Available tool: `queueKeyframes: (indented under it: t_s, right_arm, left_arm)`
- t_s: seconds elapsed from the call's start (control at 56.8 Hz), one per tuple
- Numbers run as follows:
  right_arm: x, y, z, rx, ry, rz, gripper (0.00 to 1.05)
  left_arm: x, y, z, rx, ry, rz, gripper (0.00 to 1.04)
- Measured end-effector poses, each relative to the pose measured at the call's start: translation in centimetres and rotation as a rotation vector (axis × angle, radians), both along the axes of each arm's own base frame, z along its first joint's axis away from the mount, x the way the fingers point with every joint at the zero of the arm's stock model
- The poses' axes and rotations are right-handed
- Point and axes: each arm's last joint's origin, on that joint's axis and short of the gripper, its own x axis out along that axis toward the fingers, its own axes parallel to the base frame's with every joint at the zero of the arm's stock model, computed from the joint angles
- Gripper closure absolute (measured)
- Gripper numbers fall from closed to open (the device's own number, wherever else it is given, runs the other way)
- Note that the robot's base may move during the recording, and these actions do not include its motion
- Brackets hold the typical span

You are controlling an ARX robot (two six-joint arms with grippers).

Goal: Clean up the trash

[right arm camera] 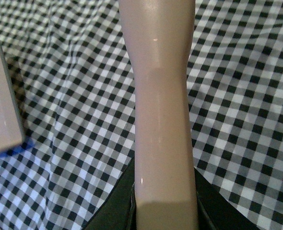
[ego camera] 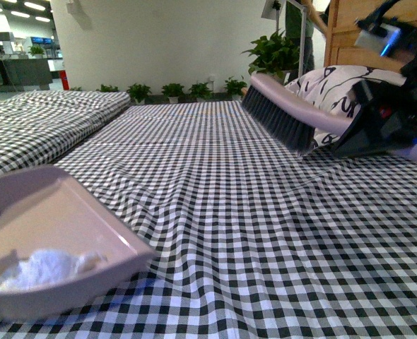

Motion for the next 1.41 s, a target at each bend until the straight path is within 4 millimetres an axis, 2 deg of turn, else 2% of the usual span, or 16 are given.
queueKeyframes:
  t_s: [0.211,0.405,0.546,0.757,0.951,1.074,1.215,1.408]
  right_arm:
    - [-2.2,-4.3,5.6,0.128,-0.091,-0.078,0.85]
    - [-4.6,-8.3,8.7,0.204,-0.119,-0.184,0.85]
    - [-7.1,-10.9,11.5,0.294,-0.147,-0.251,0.85]
    - [-11.3,-13.0,15.5,0.409,-0.229,-0.262,0.85]
    - [-15.2,-14.0,18.2,0.466,-0.291,-0.226,0.85]
    - [-17.8,-14.4,19.2,0.497,-0.31,-0.201,0.85]
    - [-20.8,-12.8,19.5,0.521,-0.313,-0.162,0.85]
    - [-23.4,-10.6,19.4,0.557,-0.315,-0.138,0.85]
  left_arm:
    - [-0.1,-0.4,3.4,-0.108,-0.161,0.13,0.8]
    - [-0.5,-1.7,6.4,-0.191,-0.295,0.244,0.8]
    - [-1.7,-4.0,9.2,-0.287,-0.409,0.312,0.8]
    - [-4.4,-7.6,12.3,-0.401,-0.533,0.327,0.8]
    - [-7.8,-10.2,14.1,-0.501,-0.573,0.307,0.8]
    - [-10.9,-11.6,15.3,-0.548,-0.622,0.284,0.8]
    - [-13.7,-11.4,16.1,-0.598,-0.697,0.366,0.8]
    - [-15.3,-11.3,15.5,-0.629,-0.717,0.426,0.8]
